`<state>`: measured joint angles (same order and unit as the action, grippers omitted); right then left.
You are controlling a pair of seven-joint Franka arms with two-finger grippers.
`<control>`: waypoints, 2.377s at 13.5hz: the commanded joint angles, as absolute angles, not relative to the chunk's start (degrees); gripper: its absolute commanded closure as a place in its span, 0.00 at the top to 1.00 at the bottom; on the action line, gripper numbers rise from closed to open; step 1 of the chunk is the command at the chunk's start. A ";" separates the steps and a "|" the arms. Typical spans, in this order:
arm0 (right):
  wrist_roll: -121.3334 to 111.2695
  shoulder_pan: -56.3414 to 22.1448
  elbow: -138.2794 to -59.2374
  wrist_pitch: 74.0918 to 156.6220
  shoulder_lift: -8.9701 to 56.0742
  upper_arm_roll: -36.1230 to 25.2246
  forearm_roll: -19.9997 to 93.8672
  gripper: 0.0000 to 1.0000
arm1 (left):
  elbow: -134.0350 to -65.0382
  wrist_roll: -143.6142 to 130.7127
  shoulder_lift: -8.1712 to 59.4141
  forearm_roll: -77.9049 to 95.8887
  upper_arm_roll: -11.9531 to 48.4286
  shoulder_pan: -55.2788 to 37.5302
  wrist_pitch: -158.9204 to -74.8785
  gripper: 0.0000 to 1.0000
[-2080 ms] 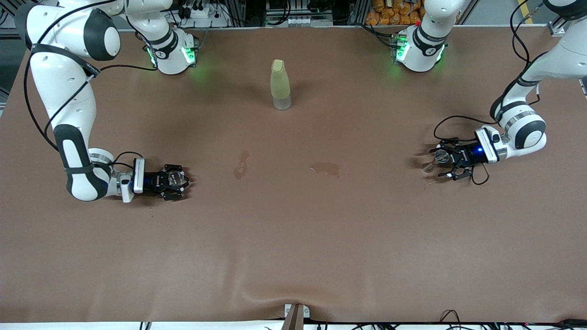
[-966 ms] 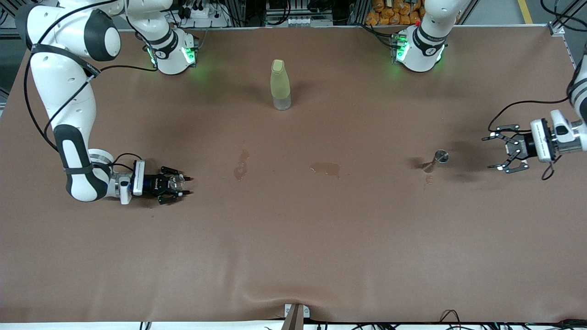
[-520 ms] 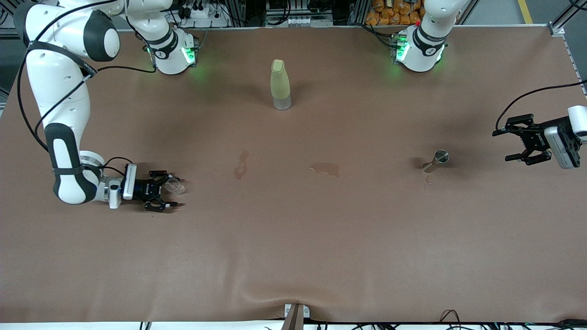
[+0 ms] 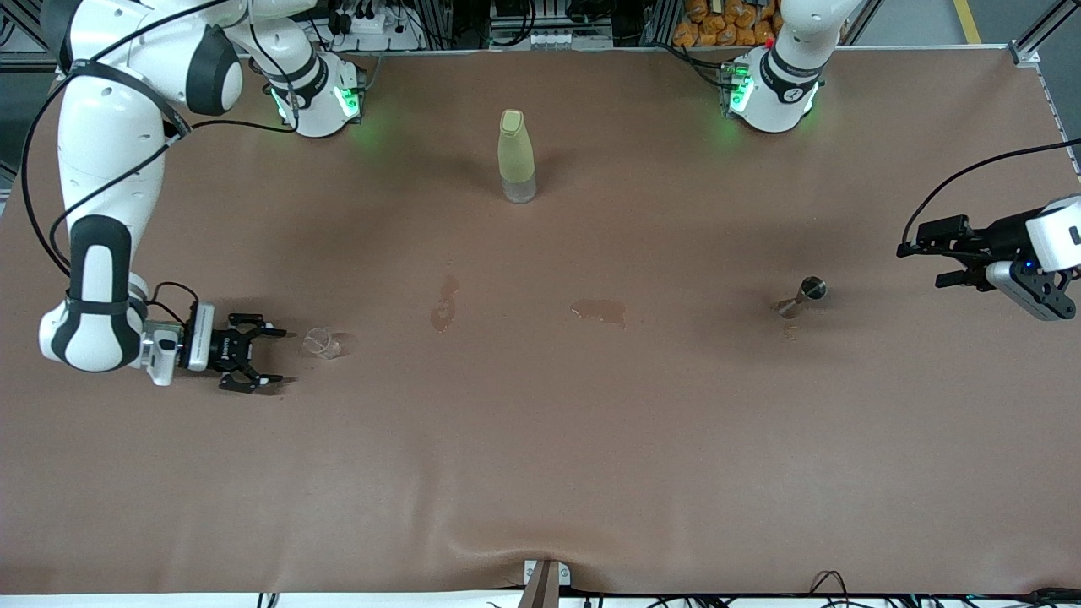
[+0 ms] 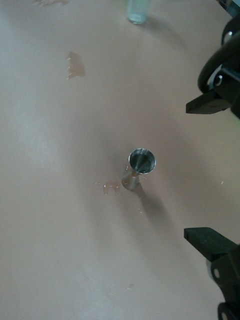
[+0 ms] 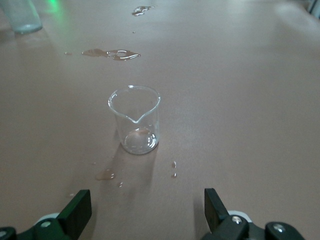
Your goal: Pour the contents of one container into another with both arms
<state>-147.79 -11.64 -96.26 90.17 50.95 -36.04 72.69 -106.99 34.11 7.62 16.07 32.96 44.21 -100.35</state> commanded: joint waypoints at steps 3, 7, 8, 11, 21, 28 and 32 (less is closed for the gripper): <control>-129.15 -15.38 -96.07 79.13 49.31 -41.83 71.63 1.00 | -101.53 19.95 7.73 5.49 37.69 43.68 -98.44 1.00; -115.80 -16.60 -90.26 75.84 46.95 -44.90 70.76 1.00 | -95.28 17.24 8.26 -3.59 40.69 41.67 -98.44 1.00; -111.75 -17.05 -90.52 78.02 45.54 -44.74 69.97 1.00 | -95.27 15.05 8.26 -3.86 40.69 41.75 -98.52 1.00; -105.14 -17.23 -90.79 82.95 41.32 -42.37 67.69 1.00 | -95.27 -3.01 8.26 -3.95 40.69 41.75 -98.44 1.00; -88.17 -17.14 -95.89 98.08 29.36 -34.28 59.86 1.00 | -90.70 -13.80 7.29 -3.08 40.87 41.40 -98.52 1.00; -66.30 -18.98 -95.89 98.61 24.27 -33.66 54.77 1.00 | -89.21 -14.41 6.33 -3.08 16.65 16.38 -99.49 1.00; -58.01 -20.48 -95.89 98.61 21.80 -33.66 50.89 1.00 | -89.30 -21.17 6.68 0.94 11.35 9.94 -99.67 1.00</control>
<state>-61.07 -19.27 -93.53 97.37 24.64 -33.92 53.26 -88.99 -18.51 7.48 -1.54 13.91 12.31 -99.78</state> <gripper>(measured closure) 0.000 0.000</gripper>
